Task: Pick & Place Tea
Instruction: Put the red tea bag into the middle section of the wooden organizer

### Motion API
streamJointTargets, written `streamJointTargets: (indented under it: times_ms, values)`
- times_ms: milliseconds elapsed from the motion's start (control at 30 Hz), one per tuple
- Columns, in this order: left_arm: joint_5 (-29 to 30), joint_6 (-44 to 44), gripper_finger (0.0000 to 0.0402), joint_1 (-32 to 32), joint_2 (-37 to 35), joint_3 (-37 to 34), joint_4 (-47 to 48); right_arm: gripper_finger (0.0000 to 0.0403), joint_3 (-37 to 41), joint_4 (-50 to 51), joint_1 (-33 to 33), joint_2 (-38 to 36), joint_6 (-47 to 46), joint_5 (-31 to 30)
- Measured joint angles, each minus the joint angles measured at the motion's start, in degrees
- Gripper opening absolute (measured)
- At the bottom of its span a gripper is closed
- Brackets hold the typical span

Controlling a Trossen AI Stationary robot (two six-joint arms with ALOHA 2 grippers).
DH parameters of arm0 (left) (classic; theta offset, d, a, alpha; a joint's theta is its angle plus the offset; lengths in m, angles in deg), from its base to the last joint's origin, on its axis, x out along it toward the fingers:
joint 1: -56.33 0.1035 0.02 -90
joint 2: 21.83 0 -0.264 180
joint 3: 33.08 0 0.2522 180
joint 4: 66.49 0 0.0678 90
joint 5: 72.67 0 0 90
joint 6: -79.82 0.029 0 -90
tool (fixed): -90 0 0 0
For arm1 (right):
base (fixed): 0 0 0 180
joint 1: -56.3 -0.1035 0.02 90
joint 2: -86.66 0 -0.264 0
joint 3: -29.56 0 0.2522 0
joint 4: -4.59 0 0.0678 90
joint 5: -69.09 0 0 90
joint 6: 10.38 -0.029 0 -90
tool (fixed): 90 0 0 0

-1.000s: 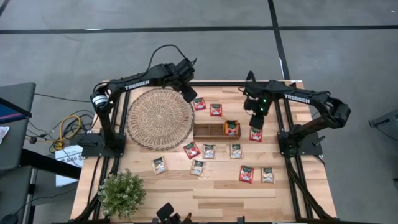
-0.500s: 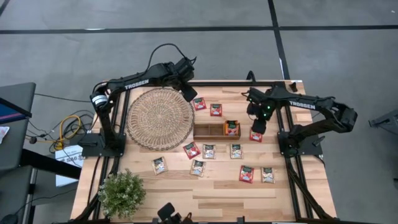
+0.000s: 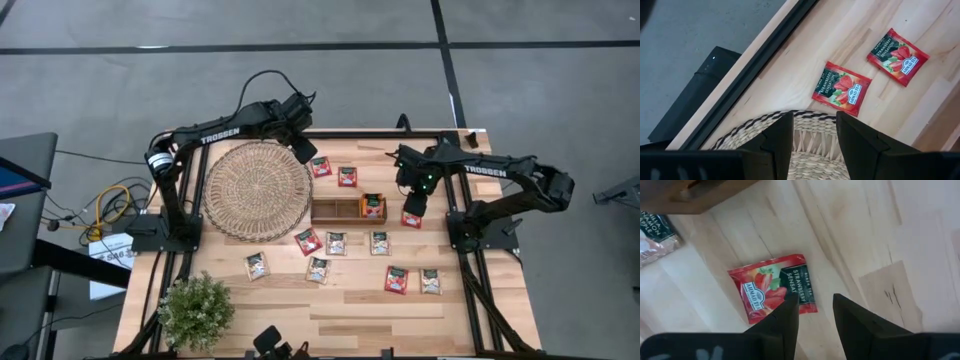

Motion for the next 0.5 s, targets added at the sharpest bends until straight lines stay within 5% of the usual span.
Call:
streamJointTargets:
  times_ms: [500]
  values:
    - [0.0, 0.0, 0.0142, 0.0, 0.0, 0.0, 0.0, 0.0113, 0.0, 0.0, -2.3, 0.0, -2.7, -0.2]
